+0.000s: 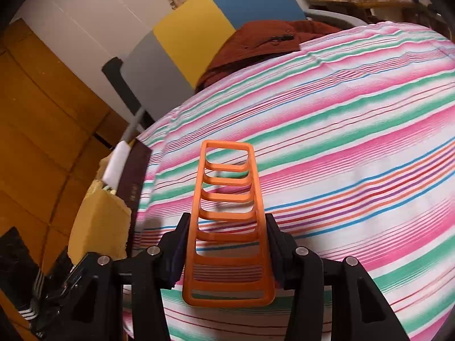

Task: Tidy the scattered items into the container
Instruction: 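Carry the yellow sponge and orange rack over the gold tray with both tools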

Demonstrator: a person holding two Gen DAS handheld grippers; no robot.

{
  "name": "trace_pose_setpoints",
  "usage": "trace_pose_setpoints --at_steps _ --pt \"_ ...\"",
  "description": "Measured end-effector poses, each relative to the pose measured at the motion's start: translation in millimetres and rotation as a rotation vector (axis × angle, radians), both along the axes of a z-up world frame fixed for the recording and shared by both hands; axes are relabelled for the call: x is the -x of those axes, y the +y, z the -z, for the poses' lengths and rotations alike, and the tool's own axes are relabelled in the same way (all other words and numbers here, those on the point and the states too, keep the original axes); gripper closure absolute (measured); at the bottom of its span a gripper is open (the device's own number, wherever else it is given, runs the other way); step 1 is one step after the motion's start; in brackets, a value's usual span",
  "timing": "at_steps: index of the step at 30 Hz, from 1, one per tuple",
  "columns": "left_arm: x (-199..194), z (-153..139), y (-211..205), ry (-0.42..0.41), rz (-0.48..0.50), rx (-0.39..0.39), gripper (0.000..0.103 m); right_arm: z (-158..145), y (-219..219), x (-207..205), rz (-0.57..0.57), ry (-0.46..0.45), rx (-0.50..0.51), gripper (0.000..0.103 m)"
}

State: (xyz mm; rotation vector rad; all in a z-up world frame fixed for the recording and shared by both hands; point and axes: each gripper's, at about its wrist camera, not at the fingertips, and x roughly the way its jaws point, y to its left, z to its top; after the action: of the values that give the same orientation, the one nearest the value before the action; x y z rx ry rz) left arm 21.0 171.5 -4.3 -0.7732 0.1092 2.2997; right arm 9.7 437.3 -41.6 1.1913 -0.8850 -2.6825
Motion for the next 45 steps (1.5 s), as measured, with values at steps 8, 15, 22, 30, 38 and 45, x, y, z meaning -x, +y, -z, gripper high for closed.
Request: trace_pose_setpoints --at_steps 8,15,22,30,38,45 --pt "6 -18 -44 0.019 -0.082 -0.055 0.032 -23 -46 17 -0.099 0.072 0.005 0.053" --pt "15 -42 -108 0.065 -0.206 -0.089 0.032 -54 -109 40 -0.234 0.146 -0.025 0.053" --pt "34 -52 -187 0.101 -0.374 -0.068 0.032 -78 -190 70 -0.355 0.207 -0.107 0.053" --pt "80 -35 -245 0.061 -0.476 -0.023 0.032 -76 -253 116 -0.384 0.192 -0.246 0.053" --pt "112 2 -250 -0.046 -0.453 0.014 0.032 -41 -273 149 -0.373 0.082 -0.34 0.053" --pt "127 25 -233 -0.094 -0.445 0.086 0.031 -25 -276 153 -0.407 0.038 -0.327 0.053"
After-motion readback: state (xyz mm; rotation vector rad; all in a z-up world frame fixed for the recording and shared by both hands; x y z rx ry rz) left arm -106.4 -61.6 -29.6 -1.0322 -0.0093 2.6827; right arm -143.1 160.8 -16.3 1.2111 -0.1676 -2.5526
